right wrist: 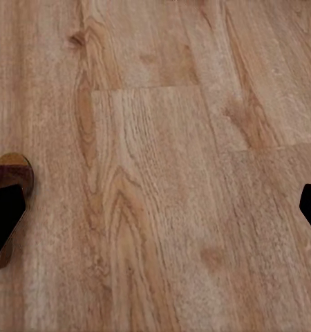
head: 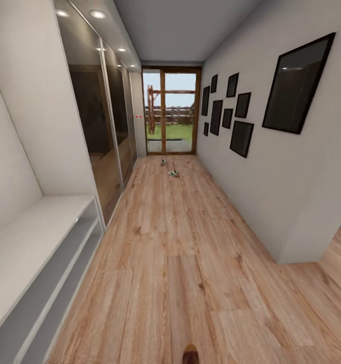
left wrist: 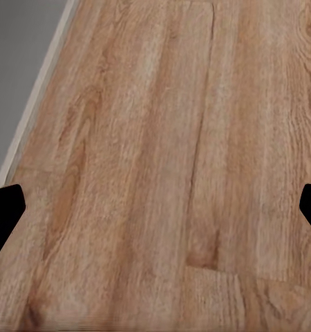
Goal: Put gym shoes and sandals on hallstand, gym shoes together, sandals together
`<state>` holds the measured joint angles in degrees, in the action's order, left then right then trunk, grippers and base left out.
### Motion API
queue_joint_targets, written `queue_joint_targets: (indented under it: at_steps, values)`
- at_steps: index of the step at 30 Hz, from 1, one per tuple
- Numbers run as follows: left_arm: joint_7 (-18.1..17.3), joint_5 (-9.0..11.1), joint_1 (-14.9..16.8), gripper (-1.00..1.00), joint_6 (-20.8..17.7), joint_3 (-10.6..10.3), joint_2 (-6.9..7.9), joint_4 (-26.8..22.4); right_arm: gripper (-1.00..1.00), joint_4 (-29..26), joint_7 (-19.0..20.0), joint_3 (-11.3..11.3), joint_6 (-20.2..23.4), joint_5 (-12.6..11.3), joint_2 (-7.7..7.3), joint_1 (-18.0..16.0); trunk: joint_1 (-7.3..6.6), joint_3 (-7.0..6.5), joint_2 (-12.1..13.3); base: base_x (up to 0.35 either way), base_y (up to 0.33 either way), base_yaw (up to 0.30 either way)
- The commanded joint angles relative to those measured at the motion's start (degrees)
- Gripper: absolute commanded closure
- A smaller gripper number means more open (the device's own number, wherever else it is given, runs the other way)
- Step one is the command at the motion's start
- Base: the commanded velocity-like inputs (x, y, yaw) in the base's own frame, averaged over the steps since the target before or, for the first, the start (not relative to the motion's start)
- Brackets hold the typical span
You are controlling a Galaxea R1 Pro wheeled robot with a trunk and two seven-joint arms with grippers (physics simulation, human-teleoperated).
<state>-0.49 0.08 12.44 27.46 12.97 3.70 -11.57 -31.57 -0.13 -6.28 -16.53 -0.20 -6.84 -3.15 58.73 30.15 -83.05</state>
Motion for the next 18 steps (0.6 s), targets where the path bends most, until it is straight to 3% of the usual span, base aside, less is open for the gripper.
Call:
queue_joint_targets:
  at_steps: [1, 10, 13, 18]
  values:
    - [0.0, 0.0, 0.1, -1.0, 0.2, 0.1, 0.0, 0.1, -1.0, 0.0, 0.0, -0.1, -0.2, 0.0, 0.0, 0.0, 0.0, 0.09, 0.0, 0.001, 0.0, 0.273]
    - [-0.2, -0.3, 2.2, -1.0, -0.7, -0.1, 0.03, -0.6, -1.0, -0.9, 0.0, -0.2, -0.1, -0.2, -0.08, 0.0, 0.0, 0.33, 0.0, 0.0, 0.0, 0.168]
    - [-0.3, -0.6, 5.8, -1.0, -1.8, -0.4, -0.04, -1.0, -1.0, -3.1, 0.3, -0.2, -0.1, -0.1, -0.16, 0.0, 0.0, 0.35, 0.0, 0.0, 0.0, 0.033]
    - [-0.3, -0.8, 8.5, -1.0, -5.7, -0.4, -0.22, -1.2, -1.0, -8.2, 0.4, -0.2, 0.5, 0.3, -0.18, -0.1, 0.0, 0.36, 0.0, 0.0, 0.0, 0.009]
